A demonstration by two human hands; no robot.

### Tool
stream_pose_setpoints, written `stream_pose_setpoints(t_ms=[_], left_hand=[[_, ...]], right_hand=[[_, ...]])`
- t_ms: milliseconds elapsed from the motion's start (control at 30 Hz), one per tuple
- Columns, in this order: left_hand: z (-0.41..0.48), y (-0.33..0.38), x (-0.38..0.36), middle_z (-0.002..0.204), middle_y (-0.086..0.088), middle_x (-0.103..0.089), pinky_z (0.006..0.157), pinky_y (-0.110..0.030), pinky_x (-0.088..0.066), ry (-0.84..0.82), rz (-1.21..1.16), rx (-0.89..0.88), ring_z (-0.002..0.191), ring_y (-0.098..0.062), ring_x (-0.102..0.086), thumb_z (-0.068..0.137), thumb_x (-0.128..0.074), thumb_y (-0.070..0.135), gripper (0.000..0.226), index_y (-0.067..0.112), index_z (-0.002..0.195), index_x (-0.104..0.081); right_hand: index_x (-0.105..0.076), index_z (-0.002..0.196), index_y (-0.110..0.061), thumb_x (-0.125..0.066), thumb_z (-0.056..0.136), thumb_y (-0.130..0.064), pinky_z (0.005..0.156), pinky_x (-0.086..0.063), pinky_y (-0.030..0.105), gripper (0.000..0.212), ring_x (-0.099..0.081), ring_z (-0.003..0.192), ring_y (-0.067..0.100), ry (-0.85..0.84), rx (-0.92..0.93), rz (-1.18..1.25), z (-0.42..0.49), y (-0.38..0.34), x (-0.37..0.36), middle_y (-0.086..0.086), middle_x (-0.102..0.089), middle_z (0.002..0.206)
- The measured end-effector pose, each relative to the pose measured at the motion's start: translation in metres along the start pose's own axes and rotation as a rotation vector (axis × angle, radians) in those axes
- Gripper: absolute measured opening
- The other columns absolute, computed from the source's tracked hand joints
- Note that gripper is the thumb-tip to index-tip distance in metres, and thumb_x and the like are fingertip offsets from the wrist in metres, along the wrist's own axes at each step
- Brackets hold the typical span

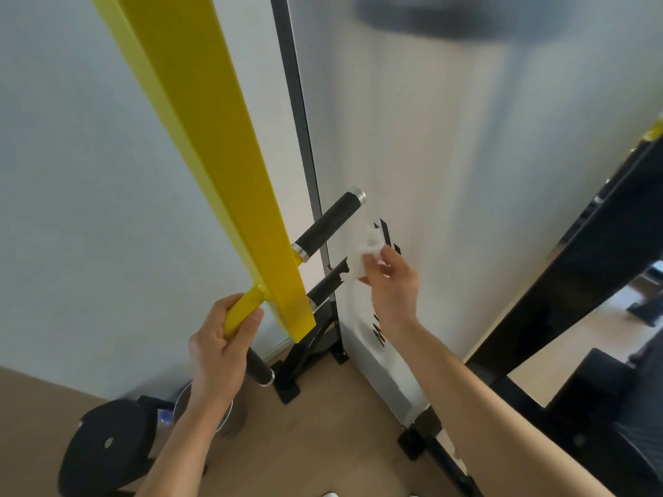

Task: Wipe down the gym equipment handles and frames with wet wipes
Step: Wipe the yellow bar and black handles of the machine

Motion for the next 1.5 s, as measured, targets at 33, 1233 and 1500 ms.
stream_pose_setpoints(t_ms=[33, 1233, 1500], left_hand=[[0.0, 0.0, 0.0, 0.085, -0.003, -0.067, 0.066, -0.031, -0.053, -0.003, -0.005, 0.017, 0.073, -0.023, -0.064, 0.089, -0.06, 0.041, 0.042, 0.013, 0.12, -0.062], [-0.007, -0.001, 0.003, 0.071, 0.003, -0.063, 0.062, -0.03, -0.051, -0.059, -0.052, 0.014, 0.064, -0.014, -0.062, 0.088, -0.059, 0.04, 0.041, 0.016, 0.121, -0.062], [-0.006, 0.001, 0.001, 0.078, 0.0, -0.064, 0.062, -0.026, -0.051, -0.033, -0.056, 0.035, 0.065, -0.017, -0.061, 0.089, -0.06, 0.04, 0.039, 0.018, 0.12, -0.062]], right_hand=[[-0.069, 0.124, -0.013, -0.066, 0.097, -0.015, 0.077, -0.057, 0.014, 0.028, -0.064, 0.099, 0.016, -0.007, 0.142, -0.097, -0.002, -0.016, 0.002, 0.001, -0.065, 0.112], [-0.063, 0.129, -0.02, -0.073, 0.09, -0.01, 0.081, -0.059, 0.046, 0.042, -0.052, 0.118, 0.032, -0.352, 1.231, -0.985, 0.027, -0.087, -0.032, -0.003, -0.064, 0.131], [-0.077, 0.095, -0.011, -0.064, 0.091, -0.007, 0.055, -0.048, 0.028, 0.015, -0.053, 0.054, 0.012, -0.117, 0.295, -0.582, 0.018, -0.067, -0.001, 0.005, -0.06, 0.065]])
Point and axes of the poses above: each hand's wrist, its own z-axis towards the middle knuckle, its own x-axis out of the back of the hand, y = z × x, the point moved 5 cm from there along z, towards the middle knuckle
